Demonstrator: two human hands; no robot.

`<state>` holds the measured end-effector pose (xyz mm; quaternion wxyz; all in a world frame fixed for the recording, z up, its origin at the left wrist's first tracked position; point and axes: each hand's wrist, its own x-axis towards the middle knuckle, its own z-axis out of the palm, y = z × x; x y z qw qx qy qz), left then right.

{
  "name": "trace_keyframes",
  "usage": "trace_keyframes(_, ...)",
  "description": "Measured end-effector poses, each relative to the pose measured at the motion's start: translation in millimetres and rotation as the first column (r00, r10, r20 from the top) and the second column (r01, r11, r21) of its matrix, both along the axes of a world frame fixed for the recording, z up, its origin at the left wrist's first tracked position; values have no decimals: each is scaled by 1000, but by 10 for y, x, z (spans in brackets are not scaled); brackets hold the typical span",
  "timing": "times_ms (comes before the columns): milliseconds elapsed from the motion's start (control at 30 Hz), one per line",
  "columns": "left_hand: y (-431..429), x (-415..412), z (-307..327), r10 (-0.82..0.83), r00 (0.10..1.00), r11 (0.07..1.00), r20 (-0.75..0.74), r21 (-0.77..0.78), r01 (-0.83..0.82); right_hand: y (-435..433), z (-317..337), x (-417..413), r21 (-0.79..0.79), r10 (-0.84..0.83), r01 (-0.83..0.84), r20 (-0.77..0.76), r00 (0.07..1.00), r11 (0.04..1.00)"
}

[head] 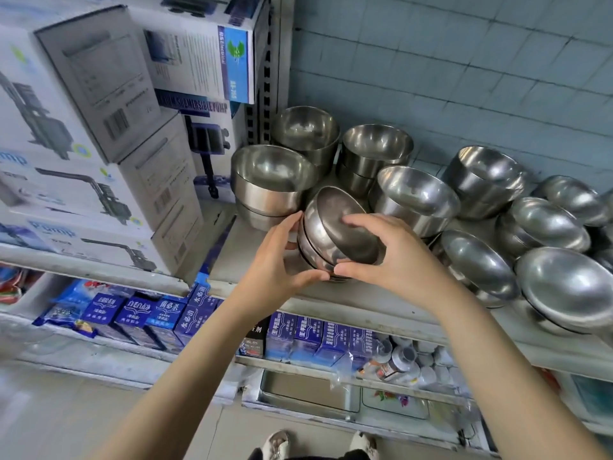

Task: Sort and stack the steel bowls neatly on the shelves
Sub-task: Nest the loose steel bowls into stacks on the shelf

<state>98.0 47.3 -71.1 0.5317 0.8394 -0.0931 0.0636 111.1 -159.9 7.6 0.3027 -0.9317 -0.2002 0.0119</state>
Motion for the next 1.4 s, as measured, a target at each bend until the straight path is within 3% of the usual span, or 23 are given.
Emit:
trace_keyframes(100, 15, -5, 6, -22, 999, 1000, -40, -16, 21, 49, 58, -25, 61, 121, -120, -10, 993, 991)
trace_keyframes(367, -42, -34, -18, 16, 1000, 1000, -5, 4, -16, -43, 3, 42, 122, 231, -222, -70, 970, 967)
trace_keyframes(533, -58, -40, -10, 25, 999, 1000, -33, 13, -24, -77, 70, 71, 25, 301, -300, -61, 952, 953)
trace_keyframes(600, -70, -60, 4, 33, 998, 999, -52, -11, -34, -153, 202, 78, 127, 227, -227, 12, 974, 966)
trace_keyframes(700, -108, -93, 11, 53, 997, 998, -60, -22, -54, -475, 408, 169, 282, -82, 28, 181, 980, 959)
trace_keyframes(733, -125, -100, 7, 60, 997, 998, -58, -26, -62, -619, 434, 197, 223, -168, 127, 178, 970, 967)
trace_keyframes(833, -150, -100, -8, 79, 994, 995, -70, -53, -83, -1037, 358, 161, -190, -347, 356, 79, 934, 915)
trace_keyframes(933, -155, -86, 4, 80, 993, 992, -82, -89, -87, -1281, 269, 57, -344, -409, 341, -149, 900, 875)
trace_keyframes(1000, -160, -73, 10, 86, 993, 992, -85, -88, -93, -1343, 255, 38, -331, -398, 293, -318, 861, 897)
trace_keyframes(1100, -165, -63, 15, 90, 990, 991, -105, -88, -99, -1392, 243, 37, -313, -374, 263, -375, 849, 912)
trace_keyframes(1233, -158, -59, 3, 70, 990, 994, -122, -74, -80, -1437, 224, -48, -199, -343, 298, -261, 902, 934)
trace_keyframes(1400, -152, -72, 20, 58, 989, 996, -138, -58, -66, -1270, 446, -202, 109, -297, 303, -68, 952, 947)
